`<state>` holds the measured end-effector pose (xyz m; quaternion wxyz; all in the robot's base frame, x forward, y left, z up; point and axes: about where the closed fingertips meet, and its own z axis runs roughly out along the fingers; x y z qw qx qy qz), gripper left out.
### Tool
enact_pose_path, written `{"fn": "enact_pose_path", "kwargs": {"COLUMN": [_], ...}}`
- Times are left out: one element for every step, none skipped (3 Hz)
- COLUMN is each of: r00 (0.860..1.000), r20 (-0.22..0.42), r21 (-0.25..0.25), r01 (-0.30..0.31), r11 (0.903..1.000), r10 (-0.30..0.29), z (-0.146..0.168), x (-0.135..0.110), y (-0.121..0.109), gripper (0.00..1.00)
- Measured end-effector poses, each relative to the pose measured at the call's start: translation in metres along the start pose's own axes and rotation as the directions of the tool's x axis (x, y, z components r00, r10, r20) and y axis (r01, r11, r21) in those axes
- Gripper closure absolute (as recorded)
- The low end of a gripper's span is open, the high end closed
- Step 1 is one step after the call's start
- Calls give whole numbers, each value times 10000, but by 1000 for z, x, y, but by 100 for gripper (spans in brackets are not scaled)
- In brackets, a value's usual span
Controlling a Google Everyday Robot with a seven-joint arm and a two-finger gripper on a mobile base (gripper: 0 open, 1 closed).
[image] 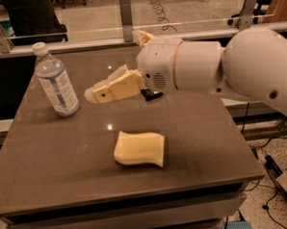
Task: Place blue plastic bottle upright
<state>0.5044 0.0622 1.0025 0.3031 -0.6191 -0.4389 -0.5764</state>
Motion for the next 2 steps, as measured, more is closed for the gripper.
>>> {"fn": "enact_pose_path", "kwargs": {"r00": [9998,9999], "r20": [-41,-10], "r21": [-732,-999], "r01": [201,109], "r11": [9971,9949], "r10": [-205,-111], "z": [-33,-45], "x": [9,8], "y": [-4,1], "gripper": [0,0]}}
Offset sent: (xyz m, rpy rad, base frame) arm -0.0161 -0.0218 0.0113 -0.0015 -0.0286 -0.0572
